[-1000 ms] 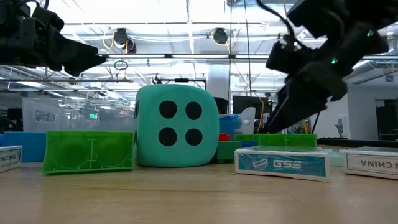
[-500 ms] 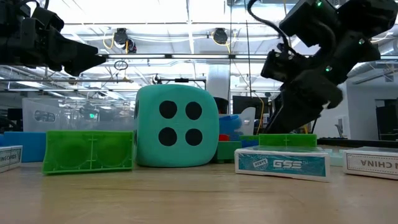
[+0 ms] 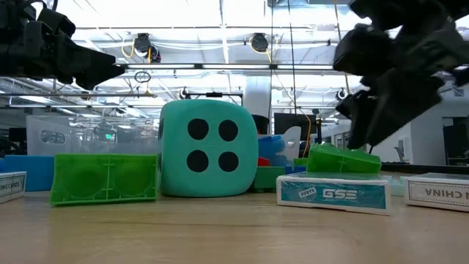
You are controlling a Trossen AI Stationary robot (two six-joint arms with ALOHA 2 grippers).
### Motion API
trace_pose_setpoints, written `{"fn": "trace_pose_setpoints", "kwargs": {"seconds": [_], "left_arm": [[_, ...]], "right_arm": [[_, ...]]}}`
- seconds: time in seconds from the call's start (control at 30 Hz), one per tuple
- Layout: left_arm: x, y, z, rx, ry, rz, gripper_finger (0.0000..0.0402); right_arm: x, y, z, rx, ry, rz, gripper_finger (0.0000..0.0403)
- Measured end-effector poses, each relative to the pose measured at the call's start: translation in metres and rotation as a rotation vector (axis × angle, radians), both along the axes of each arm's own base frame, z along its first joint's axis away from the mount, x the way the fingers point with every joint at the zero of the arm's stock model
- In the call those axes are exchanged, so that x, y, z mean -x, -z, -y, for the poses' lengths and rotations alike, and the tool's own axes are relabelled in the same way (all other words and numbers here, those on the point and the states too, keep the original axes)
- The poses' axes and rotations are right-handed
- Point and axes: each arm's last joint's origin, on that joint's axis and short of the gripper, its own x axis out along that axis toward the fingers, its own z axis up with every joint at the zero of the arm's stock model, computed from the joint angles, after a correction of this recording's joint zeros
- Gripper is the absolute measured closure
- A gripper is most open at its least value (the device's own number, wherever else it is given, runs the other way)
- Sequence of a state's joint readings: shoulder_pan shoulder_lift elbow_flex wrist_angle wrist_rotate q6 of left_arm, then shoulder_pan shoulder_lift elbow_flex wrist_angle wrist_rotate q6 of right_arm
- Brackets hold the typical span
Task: Pick & Place Toys
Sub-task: Put the light blue game piece into the right transparent bin
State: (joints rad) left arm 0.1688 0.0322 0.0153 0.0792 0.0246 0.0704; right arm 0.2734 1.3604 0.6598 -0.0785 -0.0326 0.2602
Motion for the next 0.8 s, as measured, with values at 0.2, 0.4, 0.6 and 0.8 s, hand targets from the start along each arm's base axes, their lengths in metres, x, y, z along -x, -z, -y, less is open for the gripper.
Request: {"fn": "trace_pose_setpoints", "kwargs": {"seconds": [0.2, 0.4, 0.6, 0.8], "left_arm": [[0.000, 0.000, 0.000, 0.000, 0.000, 0.000, 0.0128], [0.000, 0.000, 0.000, 0.000, 0.000, 0.000, 0.0128], [0.000, 0.000, 0.000, 0.000, 0.000, 0.000, 0.0128], [0.000, 0.000, 0.000, 0.000, 0.000, 0.000, 0.0128]], "right_arm": [[0.009, 0.006, -0.019, 0.074, -0.149, -0.032, 0.0244], [0.006, 0.021, -0.020, 0.137, -0.127, -0.083, 0.0261], [0.005, 0.029, -0.009, 0.203, 0.097, -0.135, 0.0287], [0.019, 0.025, 0.004, 0.150, 0.365, -0.249, 0.0315]]}}
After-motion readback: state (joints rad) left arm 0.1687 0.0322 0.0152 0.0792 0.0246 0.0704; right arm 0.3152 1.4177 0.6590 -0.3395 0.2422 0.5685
